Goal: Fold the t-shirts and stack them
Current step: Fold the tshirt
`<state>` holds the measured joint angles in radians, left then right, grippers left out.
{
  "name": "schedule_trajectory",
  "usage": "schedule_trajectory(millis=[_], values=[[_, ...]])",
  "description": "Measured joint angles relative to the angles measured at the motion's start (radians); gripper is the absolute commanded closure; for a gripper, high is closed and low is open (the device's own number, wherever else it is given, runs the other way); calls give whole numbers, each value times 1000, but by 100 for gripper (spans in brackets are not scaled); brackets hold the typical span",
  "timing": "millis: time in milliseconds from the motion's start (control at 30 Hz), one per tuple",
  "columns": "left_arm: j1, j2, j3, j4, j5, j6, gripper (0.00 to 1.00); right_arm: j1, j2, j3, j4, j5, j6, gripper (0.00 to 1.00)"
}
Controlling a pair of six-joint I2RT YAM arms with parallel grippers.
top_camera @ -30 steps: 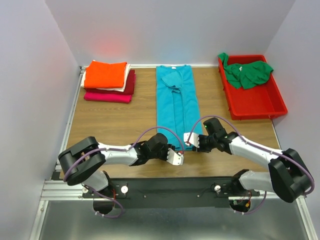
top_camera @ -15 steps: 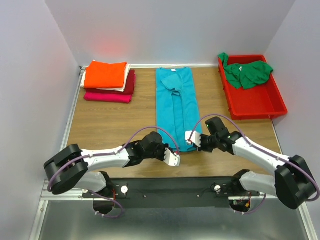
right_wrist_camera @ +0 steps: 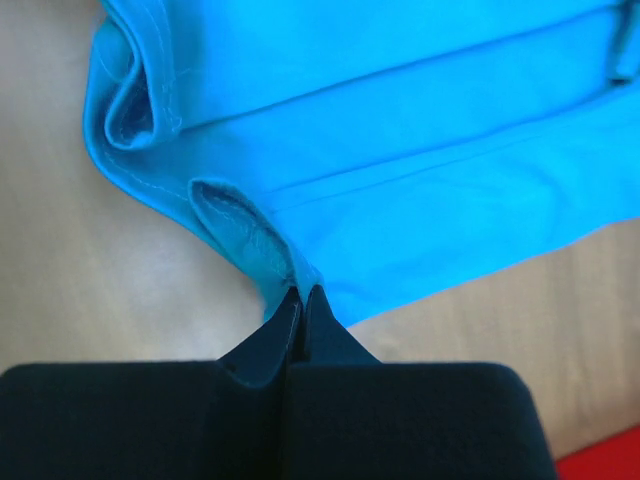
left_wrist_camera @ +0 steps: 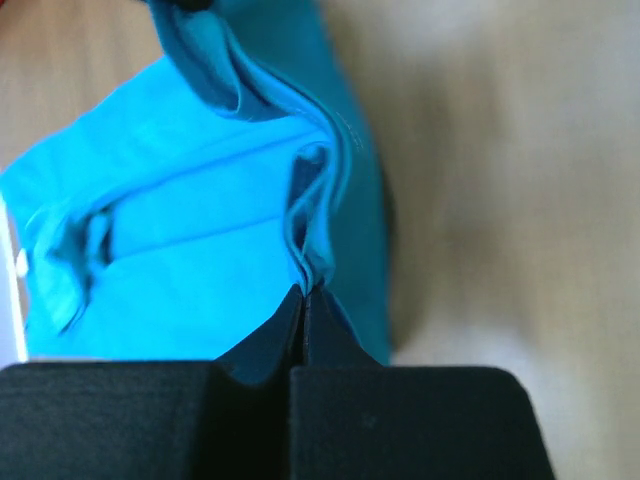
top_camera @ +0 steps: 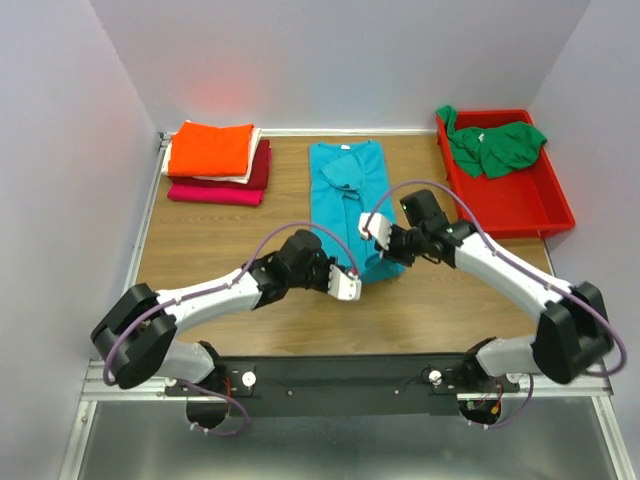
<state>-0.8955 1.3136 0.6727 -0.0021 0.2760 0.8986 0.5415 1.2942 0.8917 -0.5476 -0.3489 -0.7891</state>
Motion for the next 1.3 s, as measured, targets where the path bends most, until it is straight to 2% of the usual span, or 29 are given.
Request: schedule_trajectory(millis=[300,533,833,1300], values=[[243,234,233,31,22,68,100,-165,341,325,14,74,16,100],[347,446,453,45,46,86,100,-209,588,585,36,109,33,100],[397,599,615,37,52,89,100,-218,776,780,39,152,61,100],[423,771,787,59,25,46,100,-234,935,965,39,213,128,100]])
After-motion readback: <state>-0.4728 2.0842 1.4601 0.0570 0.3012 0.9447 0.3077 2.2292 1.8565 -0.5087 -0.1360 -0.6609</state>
